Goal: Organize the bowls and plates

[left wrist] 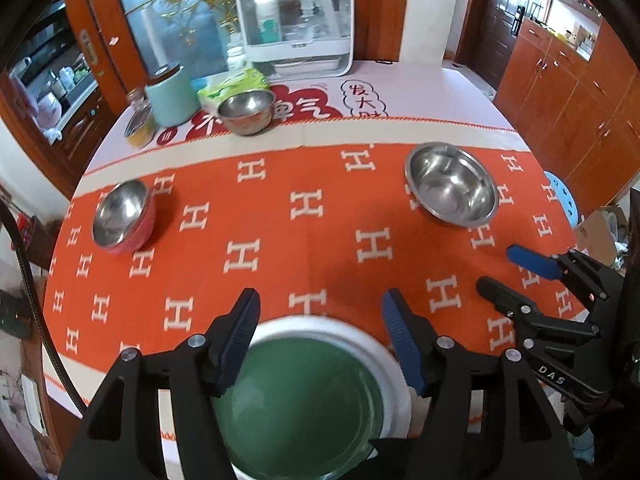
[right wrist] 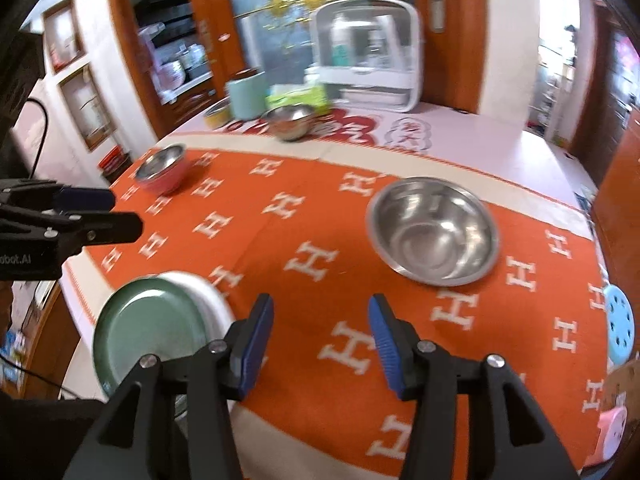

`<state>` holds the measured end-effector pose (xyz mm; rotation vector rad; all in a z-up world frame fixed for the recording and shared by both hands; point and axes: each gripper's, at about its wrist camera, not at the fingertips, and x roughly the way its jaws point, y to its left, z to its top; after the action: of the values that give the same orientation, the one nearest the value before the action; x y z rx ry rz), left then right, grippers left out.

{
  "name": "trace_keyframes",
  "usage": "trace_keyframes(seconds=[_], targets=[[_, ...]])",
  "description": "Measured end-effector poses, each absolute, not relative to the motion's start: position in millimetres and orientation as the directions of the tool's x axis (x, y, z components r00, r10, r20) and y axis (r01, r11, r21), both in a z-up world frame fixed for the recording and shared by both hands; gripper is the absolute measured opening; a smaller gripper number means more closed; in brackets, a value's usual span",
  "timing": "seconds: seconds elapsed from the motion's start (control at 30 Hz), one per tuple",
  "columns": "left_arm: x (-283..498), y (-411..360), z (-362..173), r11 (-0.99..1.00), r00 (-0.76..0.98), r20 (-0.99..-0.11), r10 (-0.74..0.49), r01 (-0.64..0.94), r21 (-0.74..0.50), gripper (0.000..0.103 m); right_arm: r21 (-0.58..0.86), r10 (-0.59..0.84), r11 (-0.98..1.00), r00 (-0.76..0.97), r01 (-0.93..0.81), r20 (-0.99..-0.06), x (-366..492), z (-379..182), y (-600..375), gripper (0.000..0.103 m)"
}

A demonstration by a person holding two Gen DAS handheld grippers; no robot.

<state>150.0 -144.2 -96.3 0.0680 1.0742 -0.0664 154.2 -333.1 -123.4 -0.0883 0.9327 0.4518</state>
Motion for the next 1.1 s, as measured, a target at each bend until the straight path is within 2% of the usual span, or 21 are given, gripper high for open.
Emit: trace_keyframes(seconds=[0.17, 0.27, 0.47, 0.73, 1.1], targets=[[180.0, -163.3, -95.9, 0.992, 0.463, -0.887, -0.007, 0.115, 0.052, 0.063, 0.117, 0.295, 0.936, 0.556, -0.333, -0.777, 177.8, -119.1, -359.2, 0.059], [198.9, -176.4, -97.4, 0.989, 0.451, -0.892, -0.009, 0.136, 0.059, 0.068, 0.120, 0.273, 0.949, 0.573, -0.291, -0.773, 192.7, -118.5, -372.6, 0.059], [238.7, -199.6, -106.0, 0.983, 0.424, -0.905, -0.048, 0.180, 0.032, 0.068, 0.128, 0.221, 0.972, 0.603, -0.195, -0.767, 223.7, -126.8, -400.6, 0.059], [292.5, -237.2, -140.3, 0.972, 0.375, -0.923, -0.087, 0.233, 0.003, 0.068, 0.164, 0.166, 0.985, 0.592, -0.058, -0.789, 254.4, -163.8, -434.0, 0.060], [334.8, -263.8, -208.0, 0.977, 0.271, -0.956, -0.113, 0.206, -0.057, 0.068, 0.275, 0.215, 0.961, 0.575, 0.017, -0.790, 268.3, -208.5, -445.8, 0.060]])
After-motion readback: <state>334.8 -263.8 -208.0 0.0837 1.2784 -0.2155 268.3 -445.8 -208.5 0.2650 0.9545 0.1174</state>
